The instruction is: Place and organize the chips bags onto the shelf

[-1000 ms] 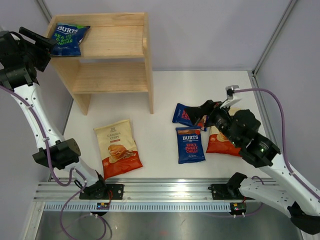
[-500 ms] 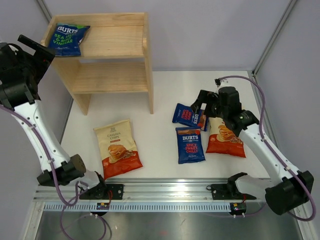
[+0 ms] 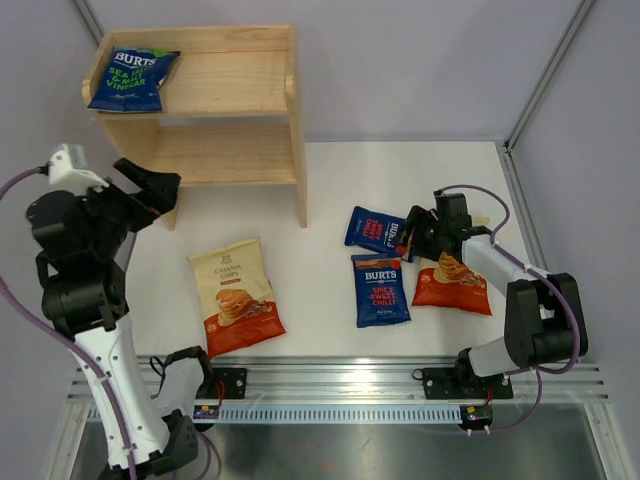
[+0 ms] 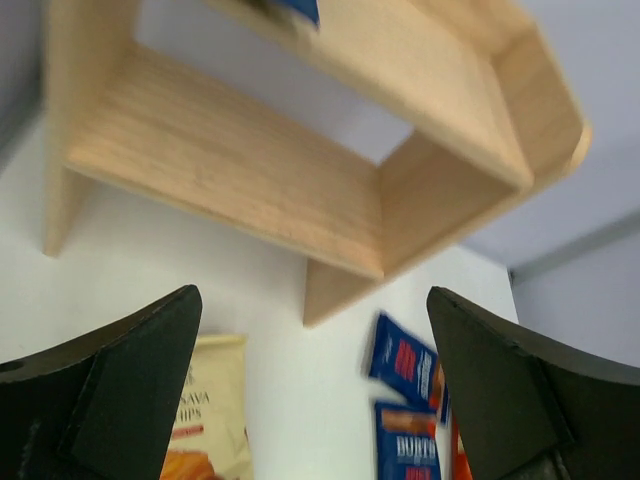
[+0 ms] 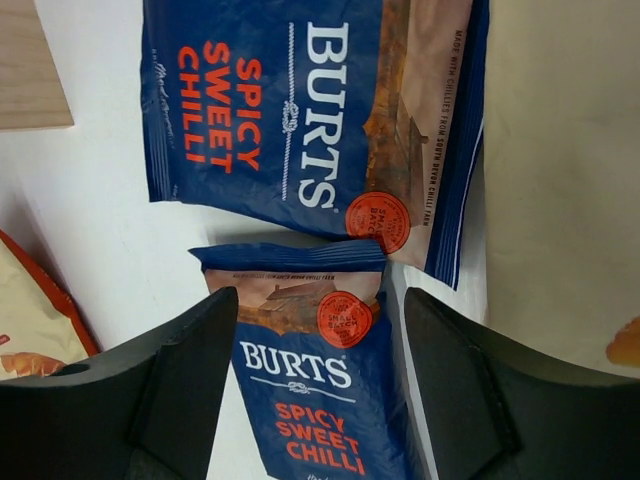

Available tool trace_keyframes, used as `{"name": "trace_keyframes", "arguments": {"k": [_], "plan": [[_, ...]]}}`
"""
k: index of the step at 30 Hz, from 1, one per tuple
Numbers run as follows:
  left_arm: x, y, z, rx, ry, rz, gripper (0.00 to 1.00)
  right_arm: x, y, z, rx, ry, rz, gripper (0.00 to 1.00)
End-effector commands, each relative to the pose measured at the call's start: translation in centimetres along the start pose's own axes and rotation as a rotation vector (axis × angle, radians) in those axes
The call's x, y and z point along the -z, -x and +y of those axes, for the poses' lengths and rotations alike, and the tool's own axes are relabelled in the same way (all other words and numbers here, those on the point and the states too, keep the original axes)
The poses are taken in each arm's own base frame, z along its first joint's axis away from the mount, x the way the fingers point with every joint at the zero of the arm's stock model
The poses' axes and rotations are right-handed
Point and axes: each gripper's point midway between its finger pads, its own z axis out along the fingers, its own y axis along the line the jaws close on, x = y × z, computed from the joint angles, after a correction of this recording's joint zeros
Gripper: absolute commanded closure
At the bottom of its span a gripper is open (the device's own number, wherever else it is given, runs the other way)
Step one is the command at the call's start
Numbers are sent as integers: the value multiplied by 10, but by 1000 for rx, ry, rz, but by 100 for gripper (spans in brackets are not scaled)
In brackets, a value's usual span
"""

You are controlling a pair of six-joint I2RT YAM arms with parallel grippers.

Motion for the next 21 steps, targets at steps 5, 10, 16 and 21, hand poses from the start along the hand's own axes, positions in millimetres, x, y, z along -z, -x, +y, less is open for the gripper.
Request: {"name": "trace_keyframes", "arguments": {"k": [5,10,16,21], "plan": [[-29,-115,4,-125,-104,308,1,-11,-16,10,-57,108,13,29],[-27,-174,4,-127,-212,434,1,-17,-42,-7,-58,86,61,29],[-25,-208,9,-116,-258,516,1,-28,-75,-6,-33,81,130,34],[-22,-219,4,-93,-309,544,1,-42,-93,-1,-45,87,143,59]]}}
